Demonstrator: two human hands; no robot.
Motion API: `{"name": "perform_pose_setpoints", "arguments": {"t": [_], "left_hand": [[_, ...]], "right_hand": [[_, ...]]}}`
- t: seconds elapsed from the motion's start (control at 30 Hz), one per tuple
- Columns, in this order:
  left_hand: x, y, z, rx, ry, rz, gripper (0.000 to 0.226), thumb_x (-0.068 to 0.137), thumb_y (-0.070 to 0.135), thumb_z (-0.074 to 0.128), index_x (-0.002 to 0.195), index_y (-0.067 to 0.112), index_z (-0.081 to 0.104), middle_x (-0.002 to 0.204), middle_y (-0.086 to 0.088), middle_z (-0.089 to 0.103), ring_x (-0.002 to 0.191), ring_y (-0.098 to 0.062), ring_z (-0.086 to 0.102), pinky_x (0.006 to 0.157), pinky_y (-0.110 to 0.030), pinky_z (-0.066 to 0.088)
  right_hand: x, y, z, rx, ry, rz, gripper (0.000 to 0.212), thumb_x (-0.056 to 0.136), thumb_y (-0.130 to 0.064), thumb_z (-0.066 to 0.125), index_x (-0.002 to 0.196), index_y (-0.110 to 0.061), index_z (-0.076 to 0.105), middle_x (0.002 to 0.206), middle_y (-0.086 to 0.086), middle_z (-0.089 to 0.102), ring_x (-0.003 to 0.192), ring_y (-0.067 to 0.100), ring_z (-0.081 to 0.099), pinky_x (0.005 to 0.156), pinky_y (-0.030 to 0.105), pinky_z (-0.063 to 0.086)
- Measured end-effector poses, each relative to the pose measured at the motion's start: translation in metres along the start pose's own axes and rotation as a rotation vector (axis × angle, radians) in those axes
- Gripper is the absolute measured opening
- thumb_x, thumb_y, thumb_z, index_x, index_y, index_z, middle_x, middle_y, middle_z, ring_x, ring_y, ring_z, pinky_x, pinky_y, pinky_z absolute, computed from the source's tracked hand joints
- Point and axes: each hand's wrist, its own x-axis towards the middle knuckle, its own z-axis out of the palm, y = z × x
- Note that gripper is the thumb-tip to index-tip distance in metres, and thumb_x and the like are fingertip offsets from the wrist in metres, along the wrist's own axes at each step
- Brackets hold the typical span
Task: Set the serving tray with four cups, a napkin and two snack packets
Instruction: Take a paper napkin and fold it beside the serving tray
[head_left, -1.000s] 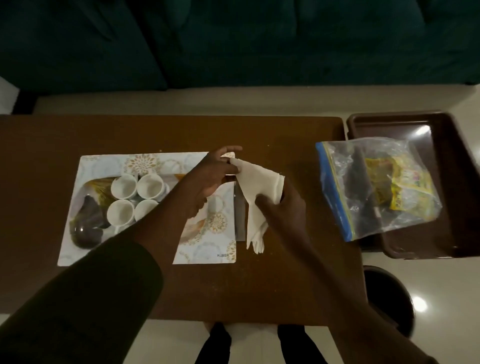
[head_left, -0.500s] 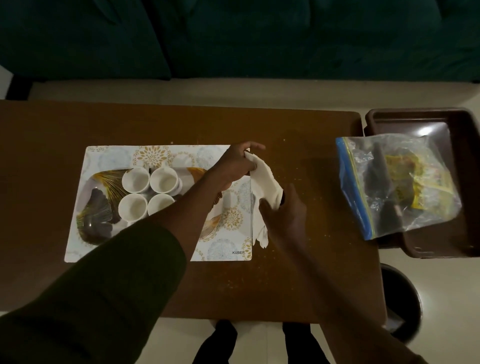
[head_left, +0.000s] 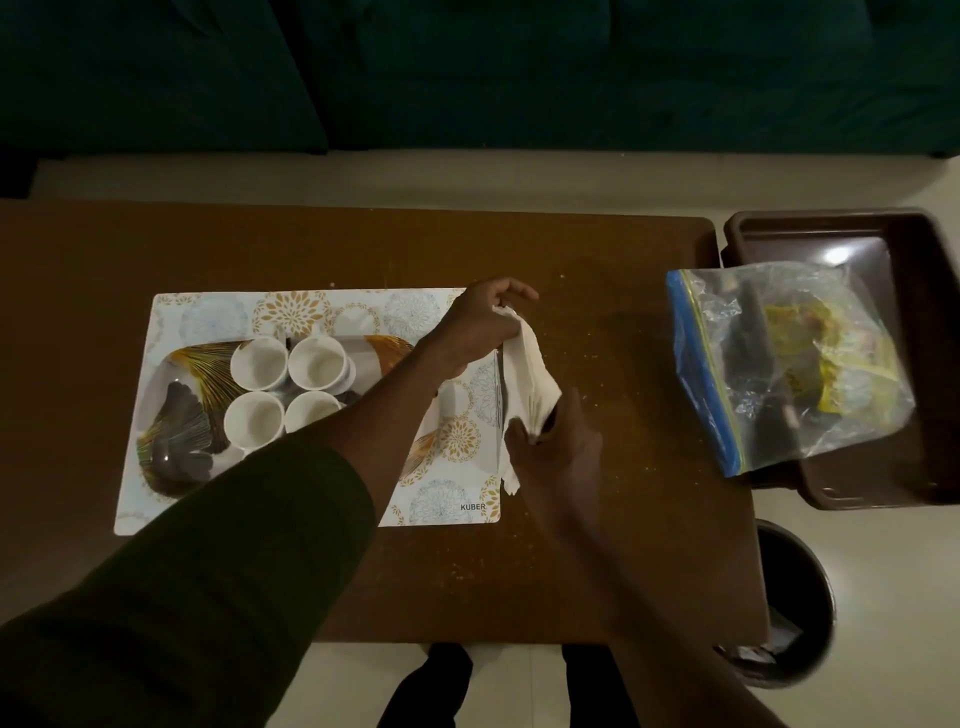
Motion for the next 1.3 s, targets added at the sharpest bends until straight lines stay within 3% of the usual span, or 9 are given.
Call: {"name": "perform_pose_setpoints", "arguments": {"t": [0.17, 0.27, 0.4, 0.63, 0.93, 1.07, 1.17, 1.23, 1.3], "left_hand": [[0.0, -0.006, 0.002, 0.19, -0.004, 0.068, 0.039, 0.077, -0.009, 0.053, 0.096, 0.022, 0.068, 0.089, 0.001, 0.064, 0.078, -0.01, 0.058, 0.066, -0.025, 0.049], [-0.001, -0.008, 0.003, 0.307, -0.017, 0.12, 0.034, 0.077, -0.009, 0.049, 0.084, 0.016, 0.07, 0.093, -0.002, 0.07, 0.088, -0.016, 0.064, 0.074, -0.028, 0.05], [0.001, -0.014, -0.001, 0.436, 0.001, 0.131, 0.032, 0.076, -0.01, 0.048, 0.07, 0.014, 0.068, 0.09, -0.006, 0.069, 0.087, -0.019, 0.062, 0.074, -0.027, 0.044], [-0.001, -0.029, -0.001, 0.53, 0.018, 0.135, 0.037, 0.073, -0.011, 0.051, 0.085, 0.014, 0.076, 0.116, -0.011, 0.063, 0.111, -0.026, 0.057, 0.094, -0.035, 0.047], [-0.003, -0.04, 0.001, 0.546, 0.026, 0.108, 0.039, 0.081, -0.005, 0.052, 0.104, 0.018, 0.074, 0.128, -0.007, 0.063, 0.119, -0.024, 0.057, 0.09, -0.026, 0.043], [-0.004, -0.039, 0.002, 0.534, 0.017, 0.111, 0.043, 0.079, -0.006, 0.052, 0.108, 0.02, 0.071, 0.127, -0.008, 0.063, 0.083, -0.019, 0.064, 0.058, -0.013, 0.039], [-0.004, -0.04, 0.004, 0.502, 0.054, 0.094, 0.048, 0.081, -0.005, 0.05, 0.118, 0.021, 0.067, 0.131, -0.011, 0.061, 0.049, -0.003, 0.05, 0.04, -0.007, 0.033], [-0.007, -0.037, 0.005, 0.513, 0.05, 0.095, 0.055, 0.081, -0.007, 0.048, 0.124, 0.023, 0.063, 0.139, -0.011, 0.056, 0.062, -0.015, 0.063, 0.046, -0.006, 0.037], [-0.008, -0.035, 0.007, 0.545, 0.057, 0.085, 0.065, 0.078, -0.011, 0.046, 0.131, 0.025, 0.058, 0.152, -0.009, 0.041, 0.106, -0.035, 0.063, 0.074, -0.023, 0.05]], "right_hand": [[-0.004, 0.002, 0.006, -0.099, 0.02, -0.096, 0.019, 0.079, -0.007, 0.068, 0.088, -0.008, 0.052, 0.075, -0.006, 0.047, 0.056, -0.006, 0.035, 0.054, 0.006, 0.038], [-0.006, 0.011, 0.01, -0.166, -0.027, -0.055, 0.019, 0.081, -0.014, 0.068, 0.092, -0.013, 0.052, 0.079, -0.008, 0.049, 0.058, -0.002, 0.039, 0.045, 0.01, 0.031], [-0.006, 0.02, 0.012, -0.168, -0.072, -0.062, 0.02, 0.085, -0.021, 0.067, 0.101, -0.017, 0.056, 0.09, -0.004, 0.061, 0.07, 0.006, 0.054, 0.056, 0.01, 0.036], [0.003, 0.019, 0.011, -0.136, 0.009, -0.059, 0.013, 0.084, -0.023, 0.067, 0.09, -0.012, 0.061, 0.076, -0.005, 0.062, 0.056, -0.003, 0.046, 0.049, 0.007, 0.027], [0.004, 0.02, 0.012, -0.086, -0.001, -0.06, 0.009, 0.084, -0.016, 0.067, 0.083, -0.013, 0.058, 0.067, -0.005, 0.063, 0.052, 0.006, 0.056, 0.047, 0.022, 0.044], [0.005, 0.021, 0.01, -0.045, 0.011, -0.078, 0.017, 0.081, -0.022, 0.071, 0.086, -0.015, 0.056, 0.066, -0.014, 0.055, 0.052, -0.003, 0.052, 0.047, 0.014, 0.04], [0.002, 0.022, 0.006, -0.024, 0.0, -0.101, 0.025, 0.079, -0.029, 0.073, 0.091, -0.017, 0.055, 0.07, -0.014, 0.056, 0.055, -0.002, 0.054, 0.048, 0.008, 0.04], [-0.005, 0.026, 0.004, -0.023, -0.014, -0.109, 0.03, 0.077, -0.031, 0.075, 0.094, -0.021, 0.052, 0.073, -0.014, 0.057, 0.059, 0.002, 0.057, 0.049, 0.01, 0.044], [-0.015, 0.035, 0.004, -0.051, -0.055, -0.063, 0.038, 0.074, -0.033, 0.077, 0.098, -0.021, 0.05, 0.082, -0.008, 0.06, 0.068, 0.007, 0.059, 0.057, 0.016, 0.05]]}}
